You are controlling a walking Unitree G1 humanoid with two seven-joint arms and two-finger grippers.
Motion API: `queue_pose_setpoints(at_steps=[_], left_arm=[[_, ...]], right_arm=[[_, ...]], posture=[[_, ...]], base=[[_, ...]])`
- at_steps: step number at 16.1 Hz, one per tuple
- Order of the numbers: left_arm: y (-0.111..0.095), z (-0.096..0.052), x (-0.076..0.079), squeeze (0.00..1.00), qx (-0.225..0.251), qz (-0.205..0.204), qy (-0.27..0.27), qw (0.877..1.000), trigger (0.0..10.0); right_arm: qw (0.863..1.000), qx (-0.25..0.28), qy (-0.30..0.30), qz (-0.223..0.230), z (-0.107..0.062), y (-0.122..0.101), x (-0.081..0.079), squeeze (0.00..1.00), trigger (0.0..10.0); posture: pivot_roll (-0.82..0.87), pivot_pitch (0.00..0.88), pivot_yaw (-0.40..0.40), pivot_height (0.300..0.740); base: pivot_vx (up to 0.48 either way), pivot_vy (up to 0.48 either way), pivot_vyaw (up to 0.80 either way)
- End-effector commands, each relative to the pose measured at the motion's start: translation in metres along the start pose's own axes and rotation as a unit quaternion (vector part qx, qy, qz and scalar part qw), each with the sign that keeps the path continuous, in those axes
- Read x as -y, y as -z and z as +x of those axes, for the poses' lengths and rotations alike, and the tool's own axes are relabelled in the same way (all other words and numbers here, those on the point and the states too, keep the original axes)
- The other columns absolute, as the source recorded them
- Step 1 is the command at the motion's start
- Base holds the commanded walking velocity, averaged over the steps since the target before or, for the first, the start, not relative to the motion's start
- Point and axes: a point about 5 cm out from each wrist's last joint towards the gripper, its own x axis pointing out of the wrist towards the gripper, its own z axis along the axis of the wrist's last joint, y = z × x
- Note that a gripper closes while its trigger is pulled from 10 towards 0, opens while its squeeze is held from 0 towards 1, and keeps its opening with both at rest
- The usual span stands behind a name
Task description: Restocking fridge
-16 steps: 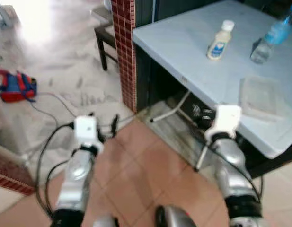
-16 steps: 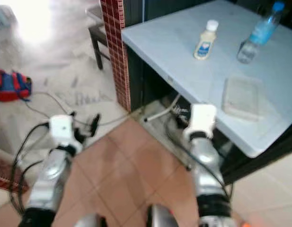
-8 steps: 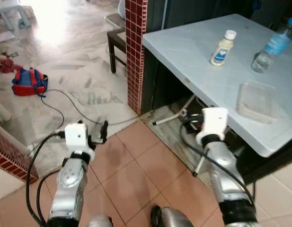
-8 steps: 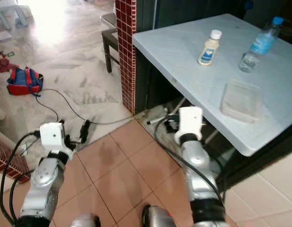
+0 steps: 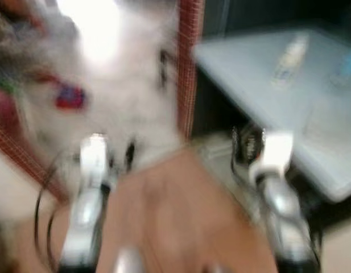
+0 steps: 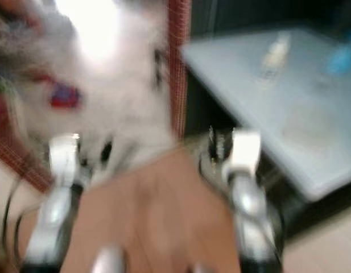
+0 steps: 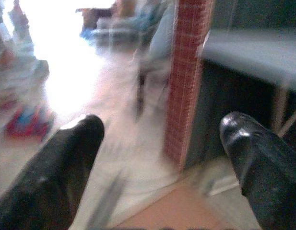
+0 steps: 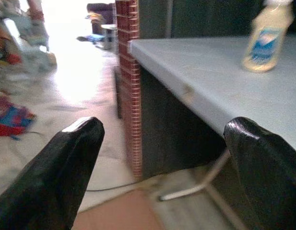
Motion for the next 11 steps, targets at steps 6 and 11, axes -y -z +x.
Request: queue_pose_setpoints(at_steps=[6,11], left_arm=[[-0.0143,0.0089,0.0021,0.00,0.020,0.007,0.015,1.000,10.0],[-0.0130,0.0110,0.0025,0.00,0.010,0.001,0.011,1.000,10.0]], right_arm=[[1.000,0.005,0.013,-0.003,-0.0008,-0.0023,-0.0015,0.00,10.0],[1.000,0.008,0.016,-0.007,0.0005,-0.0025,-0.0001,0.00,10.0]], posture=[[0.02,0.083,0.002,0.740],[0.02,0.077,0.001,0.740]], base=[[0.306,0.274,-0.67],[0.280,0.388,-0.77]])
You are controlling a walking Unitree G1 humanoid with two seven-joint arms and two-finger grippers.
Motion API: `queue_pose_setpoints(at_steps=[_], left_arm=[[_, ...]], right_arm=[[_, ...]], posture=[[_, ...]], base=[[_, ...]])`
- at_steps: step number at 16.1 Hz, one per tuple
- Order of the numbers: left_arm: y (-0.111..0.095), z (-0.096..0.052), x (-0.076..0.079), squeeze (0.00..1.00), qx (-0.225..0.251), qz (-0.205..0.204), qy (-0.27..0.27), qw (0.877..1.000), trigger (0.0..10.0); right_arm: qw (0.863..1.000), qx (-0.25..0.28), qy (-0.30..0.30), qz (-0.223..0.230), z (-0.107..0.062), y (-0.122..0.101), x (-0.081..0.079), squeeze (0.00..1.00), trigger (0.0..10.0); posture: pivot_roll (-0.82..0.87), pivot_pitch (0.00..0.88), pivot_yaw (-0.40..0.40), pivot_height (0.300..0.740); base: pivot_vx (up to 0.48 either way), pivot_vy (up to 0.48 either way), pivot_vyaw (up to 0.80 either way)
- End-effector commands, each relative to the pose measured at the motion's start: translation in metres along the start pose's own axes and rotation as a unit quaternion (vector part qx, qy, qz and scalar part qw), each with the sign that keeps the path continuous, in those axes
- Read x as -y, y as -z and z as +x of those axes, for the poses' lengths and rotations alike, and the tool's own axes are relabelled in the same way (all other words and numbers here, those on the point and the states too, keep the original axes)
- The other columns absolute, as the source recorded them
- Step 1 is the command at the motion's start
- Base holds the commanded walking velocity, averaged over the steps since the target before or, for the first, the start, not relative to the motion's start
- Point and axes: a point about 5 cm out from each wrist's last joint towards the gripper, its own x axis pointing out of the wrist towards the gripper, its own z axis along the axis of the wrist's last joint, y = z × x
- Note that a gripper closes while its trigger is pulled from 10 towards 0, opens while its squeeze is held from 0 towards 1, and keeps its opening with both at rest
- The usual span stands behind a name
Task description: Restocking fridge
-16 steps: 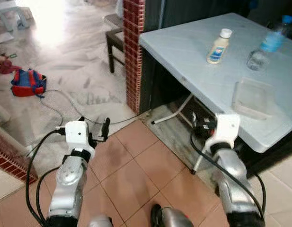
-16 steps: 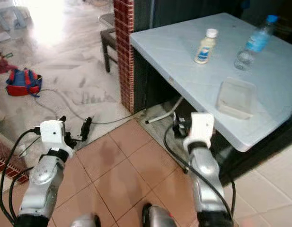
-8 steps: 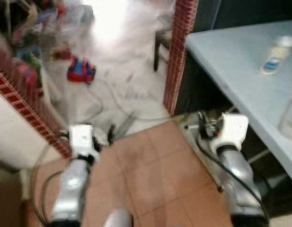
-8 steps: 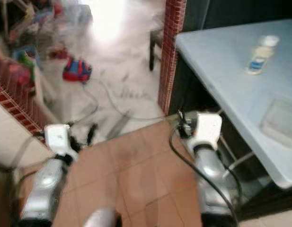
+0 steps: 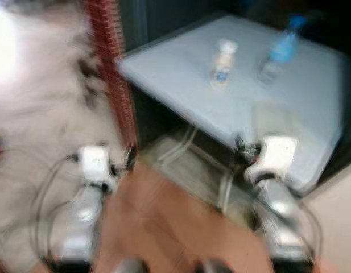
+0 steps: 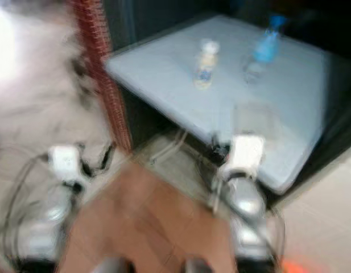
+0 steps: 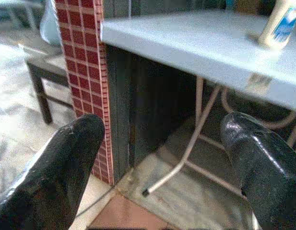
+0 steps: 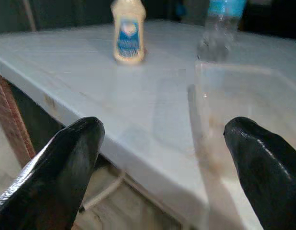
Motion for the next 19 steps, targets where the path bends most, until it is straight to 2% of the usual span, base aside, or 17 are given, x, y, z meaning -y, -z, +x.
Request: queue_pose_setpoints(at_steps=[1,3,12,14,15,19], left_arm=[[-0.001,0.003,0.008,0.00,0.001,-0.002,0.012,1.000,10.0],[-0.001,0.003,0.008,0.00,0.004,0.001,0.011,1.000,10.0],[-0.004,0.003,0.009,0.00,0.015,0.002,0.019,1.000,10.0],[-0.004,0.003,0.008,0.00,0.015,0.005,0.019,1.000,10.0],[-0.004,0.003,0.007,0.00,0.014,0.006,0.019,1.000,10.0],[-0.003,0.006,0.008,0.00,0.011,0.007,0.026,1.000,10.0]], right_arm=[[1.000,0.000,0.011,-0.007,0.001,-0.001,0.008,0.00,10.0],[1.000,0.001,0.010,-0.007,0.002,-0.001,0.008,0.00,10.0],[1.000,0.013,0.010,-0.020,0.004,-0.004,0.005,0.00,10.0],[0.997,0.041,0.030,-0.054,-0.001,-0.014,0.010,0.00,10.0],[0.996,0.040,0.052,-0.068,-0.008,-0.015,0.020,0.00,10.0],[0.994,0.010,0.088,-0.066,-0.022,-0.005,0.043,0.00,10.0]], posture=[[0.02,0.077,0.000,0.740],[0.02,0.076,-0.001,0.740],[0.03,0.068,-0.003,0.740],[0.03,0.065,-0.003,0.740],[0.02,0.065,0.002,0.740],[0.01,0.065,0.019,0.740]], base=[[0.000,0.420,-0.56],[0.000,0.330,-0.24],[0.000,0.000,0.00],[0.000,0.000,0.00],[0.000,0.000,0.00],[0.000,0.000,0.00]])
